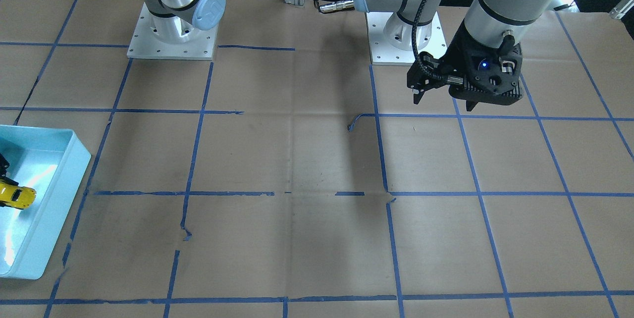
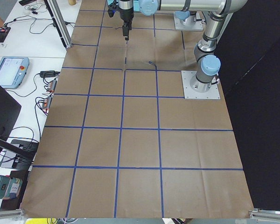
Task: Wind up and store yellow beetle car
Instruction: 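Carry the car over the blue bin and lower it inside, then open the right gripper to drop the car into the bin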
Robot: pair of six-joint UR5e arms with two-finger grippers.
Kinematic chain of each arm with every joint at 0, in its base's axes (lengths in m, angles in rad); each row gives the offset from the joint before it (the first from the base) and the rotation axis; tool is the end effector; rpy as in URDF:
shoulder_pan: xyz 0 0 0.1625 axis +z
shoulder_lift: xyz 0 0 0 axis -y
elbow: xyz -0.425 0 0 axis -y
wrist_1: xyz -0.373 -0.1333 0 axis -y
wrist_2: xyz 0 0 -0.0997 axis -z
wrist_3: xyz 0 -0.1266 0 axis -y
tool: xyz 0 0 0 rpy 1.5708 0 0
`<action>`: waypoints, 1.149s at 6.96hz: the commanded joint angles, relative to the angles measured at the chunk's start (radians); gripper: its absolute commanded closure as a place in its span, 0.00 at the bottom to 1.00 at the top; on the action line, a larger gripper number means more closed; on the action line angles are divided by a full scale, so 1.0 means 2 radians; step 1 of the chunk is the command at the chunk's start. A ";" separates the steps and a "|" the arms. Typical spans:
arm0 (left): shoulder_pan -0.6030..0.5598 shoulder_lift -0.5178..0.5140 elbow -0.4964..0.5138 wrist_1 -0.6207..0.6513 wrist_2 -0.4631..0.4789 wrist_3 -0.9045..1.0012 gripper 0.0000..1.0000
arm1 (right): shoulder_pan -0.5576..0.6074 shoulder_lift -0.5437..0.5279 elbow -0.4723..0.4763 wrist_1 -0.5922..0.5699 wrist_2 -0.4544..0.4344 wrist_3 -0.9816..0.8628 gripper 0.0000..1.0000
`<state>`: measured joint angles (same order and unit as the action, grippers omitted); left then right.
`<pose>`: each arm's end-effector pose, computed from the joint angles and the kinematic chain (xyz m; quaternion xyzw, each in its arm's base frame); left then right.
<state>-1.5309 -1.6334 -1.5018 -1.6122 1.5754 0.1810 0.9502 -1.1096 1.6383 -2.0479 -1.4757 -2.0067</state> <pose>-0.1129 -0.4997 0.4590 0.0705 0.9974 0.0176 0.0004 -0.2332 -0.5761 0.2239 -0.6370 0.7690 -0.0394 0.0370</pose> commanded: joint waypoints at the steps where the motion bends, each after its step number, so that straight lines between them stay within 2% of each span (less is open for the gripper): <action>1: 0.000 -0.003 0.000 0.000 0.000 0.000 0.00 | -0.001 0.018 0.014 -0.017 0.001 -0.021 0.57; 2: 0.000 -0.003 0.001 0.000 0.000 0.000 0.00 | -0.001 0.022 0.014 -0.012 0.005 -0.020 0.02; 4: -0.001 -0.006 0.001 0.000 0.000 0.000 0.00 | 0.000 -0.001 -0.004 0.014 0.002 0.002 0.01; 5: -0.001 -0.007 0.001 0.000 0.000 -0.001 0.00 | 0.002 -0.023 -0.030 0.087 0.008 0.057 0.01; 7: 0.000 -0.007 -0.001 0.000 0.000 0.000 0.00 | 0.022 -0.056 -0.117 0.181 0.011 0.214 0.01; 8: -0.001 -0.008 -0.001 0.000 0.000 -0.001 0.00 | 0.040 -0.063 -0.164 0.224 0.004 0.321 0.01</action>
<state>-1.5315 -1.6474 -1.5022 -1.6122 1.5754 0.1802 0.9930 -1.2129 1.4179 -1.7086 -1.4583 -1.5889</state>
